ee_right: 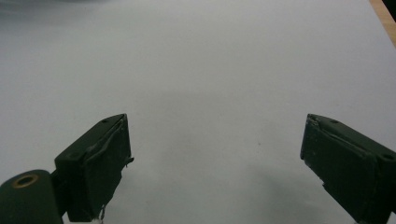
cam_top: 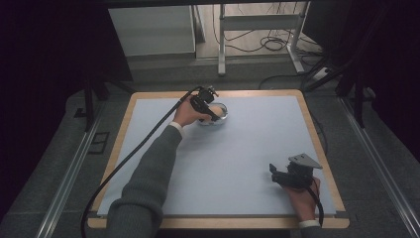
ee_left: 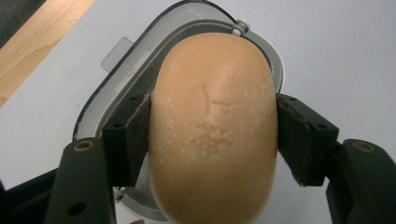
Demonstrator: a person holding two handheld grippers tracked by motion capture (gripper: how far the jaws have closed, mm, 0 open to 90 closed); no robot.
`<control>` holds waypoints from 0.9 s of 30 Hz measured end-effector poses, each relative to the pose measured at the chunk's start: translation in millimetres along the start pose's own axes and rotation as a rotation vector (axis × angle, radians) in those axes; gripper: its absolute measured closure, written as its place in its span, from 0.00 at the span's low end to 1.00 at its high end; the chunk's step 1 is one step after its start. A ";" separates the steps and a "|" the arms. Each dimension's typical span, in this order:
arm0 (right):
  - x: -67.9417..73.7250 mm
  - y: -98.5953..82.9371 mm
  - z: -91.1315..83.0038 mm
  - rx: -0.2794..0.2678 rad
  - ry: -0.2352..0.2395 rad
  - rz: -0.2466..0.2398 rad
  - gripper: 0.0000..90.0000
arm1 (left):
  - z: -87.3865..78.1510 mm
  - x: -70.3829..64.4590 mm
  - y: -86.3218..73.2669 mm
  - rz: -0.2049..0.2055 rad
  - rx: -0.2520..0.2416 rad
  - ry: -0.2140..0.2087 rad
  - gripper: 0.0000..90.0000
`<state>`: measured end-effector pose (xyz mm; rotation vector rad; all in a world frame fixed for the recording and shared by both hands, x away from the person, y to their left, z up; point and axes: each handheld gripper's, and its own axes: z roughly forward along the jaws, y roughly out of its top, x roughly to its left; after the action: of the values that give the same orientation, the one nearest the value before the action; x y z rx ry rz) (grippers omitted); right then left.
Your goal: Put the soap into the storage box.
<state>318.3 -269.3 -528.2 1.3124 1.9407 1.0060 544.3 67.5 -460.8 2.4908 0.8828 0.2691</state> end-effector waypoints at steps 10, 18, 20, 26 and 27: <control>0.7 -0.1 -0.2 -0.001 -0.005 -0.004 0.10 | -20.5 -8.4 -1.6 0.011 -0.045 0.001 0.30; 0.8 0.0 -0.1 -0.001 -0.010 -0.005 0.10 | -33.4 -19.3 -9.0 0.033 -0.065 0.006 0.28; 0.7 0.0 -0.3 -0.001 -0.008 -0.005 0.10 | -38.4 -21.4 -13.5 0.036 -0.069 0.008 0.27; 1.2 0.0 0.0 0.000 -0.012 -0.008 0.10 | -52.0 -26.7 -29.7 0.029 -0.088 0.021 0.26; 1.2 0.0 0.1 0.000 -0.012 -0.008 0.10 | -53.6 -27.8 -33.0 0.028 -0.090 0.022 0.26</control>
<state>318.0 -268.1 -528.3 1.3069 1.9355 0.9916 487.2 92.1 -431.6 2.4227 0.8269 0.3386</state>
